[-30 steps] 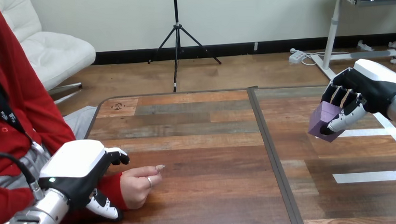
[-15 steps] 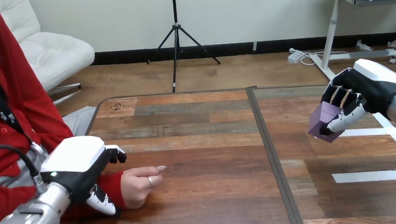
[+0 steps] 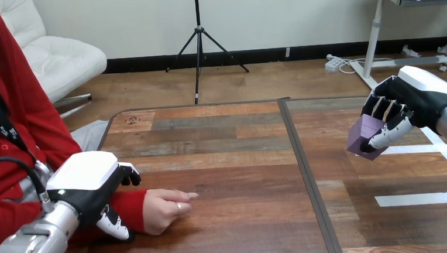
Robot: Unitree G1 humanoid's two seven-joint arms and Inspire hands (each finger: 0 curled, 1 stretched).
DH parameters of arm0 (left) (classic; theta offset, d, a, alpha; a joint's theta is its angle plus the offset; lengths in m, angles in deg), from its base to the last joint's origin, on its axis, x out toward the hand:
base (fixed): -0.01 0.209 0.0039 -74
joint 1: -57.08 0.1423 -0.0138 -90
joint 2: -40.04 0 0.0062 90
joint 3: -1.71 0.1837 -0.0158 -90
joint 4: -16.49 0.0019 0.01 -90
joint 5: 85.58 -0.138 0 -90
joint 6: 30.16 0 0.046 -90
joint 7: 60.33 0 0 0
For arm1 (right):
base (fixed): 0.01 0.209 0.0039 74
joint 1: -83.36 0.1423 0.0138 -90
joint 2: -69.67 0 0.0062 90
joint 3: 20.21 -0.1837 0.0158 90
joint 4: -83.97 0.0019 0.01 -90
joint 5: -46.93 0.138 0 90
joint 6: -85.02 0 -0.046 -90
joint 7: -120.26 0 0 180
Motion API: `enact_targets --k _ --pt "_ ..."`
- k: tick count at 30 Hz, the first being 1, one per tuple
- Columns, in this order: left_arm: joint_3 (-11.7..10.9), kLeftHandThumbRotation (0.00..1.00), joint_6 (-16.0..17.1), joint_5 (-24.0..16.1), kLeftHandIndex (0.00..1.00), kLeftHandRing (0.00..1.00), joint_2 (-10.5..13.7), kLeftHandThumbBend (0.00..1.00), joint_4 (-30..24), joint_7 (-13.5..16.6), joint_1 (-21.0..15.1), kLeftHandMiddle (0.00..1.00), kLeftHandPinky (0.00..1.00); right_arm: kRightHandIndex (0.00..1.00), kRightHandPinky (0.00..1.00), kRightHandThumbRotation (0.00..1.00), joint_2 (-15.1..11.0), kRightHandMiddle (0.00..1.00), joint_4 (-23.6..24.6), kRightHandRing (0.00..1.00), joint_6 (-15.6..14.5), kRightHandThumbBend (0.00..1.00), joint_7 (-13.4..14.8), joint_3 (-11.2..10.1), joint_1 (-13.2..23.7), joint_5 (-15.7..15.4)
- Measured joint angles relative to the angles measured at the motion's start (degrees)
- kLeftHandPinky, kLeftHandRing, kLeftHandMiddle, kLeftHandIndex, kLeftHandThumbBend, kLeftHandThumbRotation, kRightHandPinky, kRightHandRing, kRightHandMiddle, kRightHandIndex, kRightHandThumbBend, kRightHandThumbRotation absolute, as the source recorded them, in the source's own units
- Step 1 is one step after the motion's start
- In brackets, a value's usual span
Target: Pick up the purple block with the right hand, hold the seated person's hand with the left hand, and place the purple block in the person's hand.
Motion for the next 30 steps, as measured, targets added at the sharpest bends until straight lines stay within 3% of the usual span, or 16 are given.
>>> enact_targets --k 15,22,30 --pt "2.26 0.14 -3.82 -0.42 0.66 0.68 0.18 0.86 1.07 -5.55 -3.72 0.7 0.62 0.5 0.45 0.0 0.0 0.51 0.04 0.49 -0.12 0.72 0.0 0.0 0.0 0.02" --pt "3.88 0.17 -5.6 -1.18 0.55 0.55 0.35 0.84 1.57 -9.03 -5.98 0.58 0.5 0.5 0.46 0.0 0.0 0.52 0.23 0.49 -0.15 0.72 0.0 0.0 0.0 0.01" --pt "5.29 0.18 -7.51 -1.29 0.5 0.49 0.44 0.81 2.25 -12.3 -8.07 0.51 0.45 0.5 0.46 0.0 0.0 0.52 0.85 0.49 -0.84 0.71 0.0 0.0 0.0 0.01"
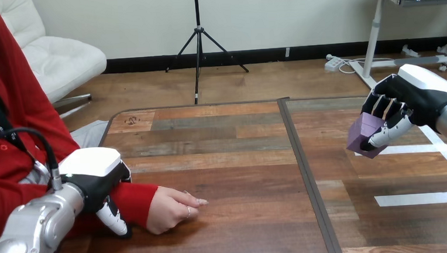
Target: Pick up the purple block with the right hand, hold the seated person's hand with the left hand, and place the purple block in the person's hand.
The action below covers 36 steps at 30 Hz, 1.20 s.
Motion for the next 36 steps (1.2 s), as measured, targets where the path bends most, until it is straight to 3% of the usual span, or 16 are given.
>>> enact_targets --k 9,16,18,28,36 --pt "1.21 0.22 -1.26 0.06 0.5 0.49 0.0 0.82 0.61 -3.14 -1.73 0.5 0.44 0.5 0.46 0.0 0.0 0.52 0.25 0.49 -0.23 0.71 0.0 -0.04 0.0 0.01" --pt "2.4 0.22 -1.74 -0.13 0.48 0.45 0.06 0.82 1.01 -3.44 -2.58 0.47 0.41 0.5 0.46 0.0 0.0 0.52 0.29 0.49 -0.23 0.71 0.0 -0.04 0.0 0.01" --pt "2.6 0.2 -1.67 -0.12 0.45 0.41 0.05 0.8 1.16 -3.26 -2.7 0.44 0.37 0.5 0.44 0.0 0.0 0.52 0.3 0.47 -0.25 0.71 0.0 -0.04 0.0 0.01" --pt "3.97 0.09 -1.5 0.05 0.47 0.4 -0.08 0.78 2.54 -1.63 -3.68 0.44 0.39 0.5 0.43 0.0 0.0 0.51 0.34 0.47 -0.35 0.72 0.0 -0.05 0.0 0.01" --pt "4.57 0.01 -1.14 0.6 0.48 0.31 -0.8 0.78 3.41 -0.65 -4.42 0.39 0.25 0.49 0.43 0.0 0.0 0.51 0.38 0.46 -0.42 0.72 0.0 -0.05 0.0 0.01"
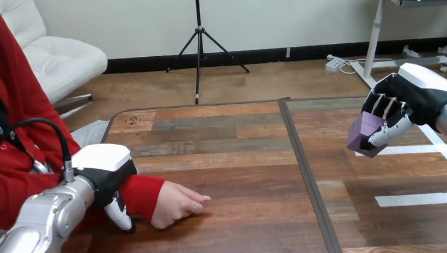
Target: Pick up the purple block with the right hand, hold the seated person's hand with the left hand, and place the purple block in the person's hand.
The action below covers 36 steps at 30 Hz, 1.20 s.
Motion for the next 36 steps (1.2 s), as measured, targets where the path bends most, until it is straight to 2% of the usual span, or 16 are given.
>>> enact_targets --k 6,11,15,18,20,36 --pt "-0.14 0.0 1.24 1.49 0.47 0.29 -0.6 0.74 1.04 1.55 -0.14 0.38 0.22 0.49 0.44 0.0 0.0 0.51 0.0 0.46 0.09 0.73 0.09 0.0 0.0 0.02" --pt "-0.37 0.0 2.76 3.53 0.38 0.24 -0.88 0.69 2.39 3.79 0.17 0.33 0.18 0.49 0.44 0.0 0.0 0.51 0.0 0.47 0.27 0.72 0.24 -0.09 0.0 0.09" --pt "-0.56 0.0 4.32 5.39 0.33 0.22 -1.18 0.63 3.46 6.83 0.98 0.31 0.16 0.5 0.45 0.0 0.0 0.51 0.0 0.47 0.31 0.72 0.24 -0.28 -0.01 0.28" --pt "-0.93 0.0 5.03 6.7 0.32 0.22 -1.55 0.62 3.85 9.17 1.73 0.31 0.16 0.5 0.46 0.0 0.0 0.51 0.0 0.48 0.3 0.73 0.24 -0.48 -0.02 0.41" --pt "-1.16 0.0 5.51 7.15 0.31 0.22 -1.7 0.57 3.95 10.75 2.32 0.31 0.16 0.49 0.46 0.0 0.0 0.51 0.0 0.47 0.32 0.73 0.24 -0.59 -0.02 0.5" --pt "-3.18 0.0 7.65 10.07 0.31 0.25 -2.24 0.61 3.39 19.3 6.98 0.32 0.18 0.5 0.46 0.0 0.01 0.51 0.0 0.48 0.19 0.74 0.24 -0.79 -0.02 1.77"
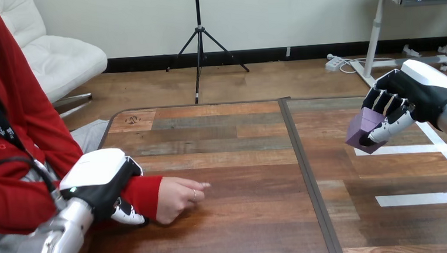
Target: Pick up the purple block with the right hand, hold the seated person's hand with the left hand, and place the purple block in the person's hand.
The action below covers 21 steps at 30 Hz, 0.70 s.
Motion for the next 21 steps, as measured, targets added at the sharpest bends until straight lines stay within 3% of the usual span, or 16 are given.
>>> enact_targets --k 6,13,21 --pt "-1.31 0.0 1.48 1.08 0.31 0.24 -0.5 0.58 -0.33 3.32 1.59 0.31 0.18 0.5 0.47 0.0 0.01 0.51 0.0 0.48 -0.37 0.73 0.0 -0.05 -0.07 0.4" --pt "-2.96 0.0 1.59 2.3 0.31 0.24 -1.17 0.54 -2.5 4.13 3.0 0.31 0.18 0.51 0.47 0.0 0.22 0.52 0.01 0.49 -1.08 0.73 0.0 -0.05 -0.06 0.71" --pt "-4.19 0.0 1.7 2.87 0.32 0.24 -1.7 0.57 -4.12 4.78 3.62 0.31 0.18 0.51 0.46 0.0 0.37 0.51 0.03 0.48 -1.44 0.73 0.0 -0.05 -0.07 0.77"
